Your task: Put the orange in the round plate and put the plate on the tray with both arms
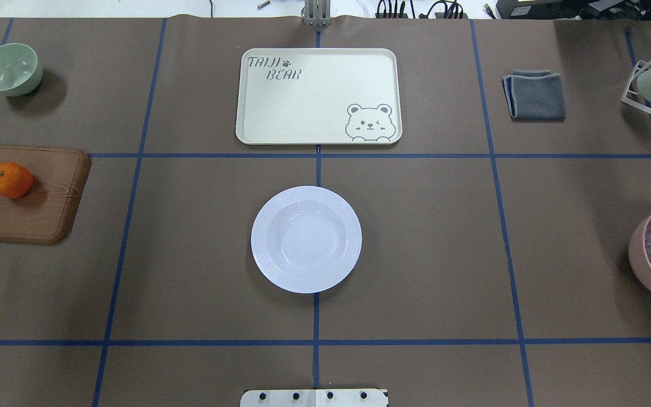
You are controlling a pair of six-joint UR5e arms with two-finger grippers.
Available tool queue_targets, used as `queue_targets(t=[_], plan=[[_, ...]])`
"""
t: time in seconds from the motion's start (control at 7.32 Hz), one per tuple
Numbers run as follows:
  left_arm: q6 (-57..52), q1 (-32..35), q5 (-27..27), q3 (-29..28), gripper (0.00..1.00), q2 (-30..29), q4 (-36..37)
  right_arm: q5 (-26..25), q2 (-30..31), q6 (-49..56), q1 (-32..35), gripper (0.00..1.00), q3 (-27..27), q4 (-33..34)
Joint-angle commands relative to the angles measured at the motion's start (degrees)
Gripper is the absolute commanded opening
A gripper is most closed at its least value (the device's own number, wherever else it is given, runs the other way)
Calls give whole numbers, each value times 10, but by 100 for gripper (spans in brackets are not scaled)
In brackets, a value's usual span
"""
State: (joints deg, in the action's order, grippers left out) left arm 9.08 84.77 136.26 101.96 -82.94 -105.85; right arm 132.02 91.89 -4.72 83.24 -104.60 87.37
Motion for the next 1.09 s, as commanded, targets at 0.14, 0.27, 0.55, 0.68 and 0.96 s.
queue_targets(t=[0.14, 0.27, 0.55, 0.68, 0.96], plan=[[10, -2, -1, 0, 98, -3, 5, 9, -3, 2, -4, 100, 0, 1], [25, -7, 0, 1, 98, -5, 1, 9, -3, 2, -5, 100, 1, 1], [85, -51, -5, -1, 98, -23, 0, 6, -6, 2, -15, 100, 0, -16], [109, -77, -26, -6, 98, -32, -1, 8, 0, -2, -15, 100, 2, -39], [183, -144, -88, -50, 98, -70, -35, 8, 0, -2, -18, 100, 1, -43]])
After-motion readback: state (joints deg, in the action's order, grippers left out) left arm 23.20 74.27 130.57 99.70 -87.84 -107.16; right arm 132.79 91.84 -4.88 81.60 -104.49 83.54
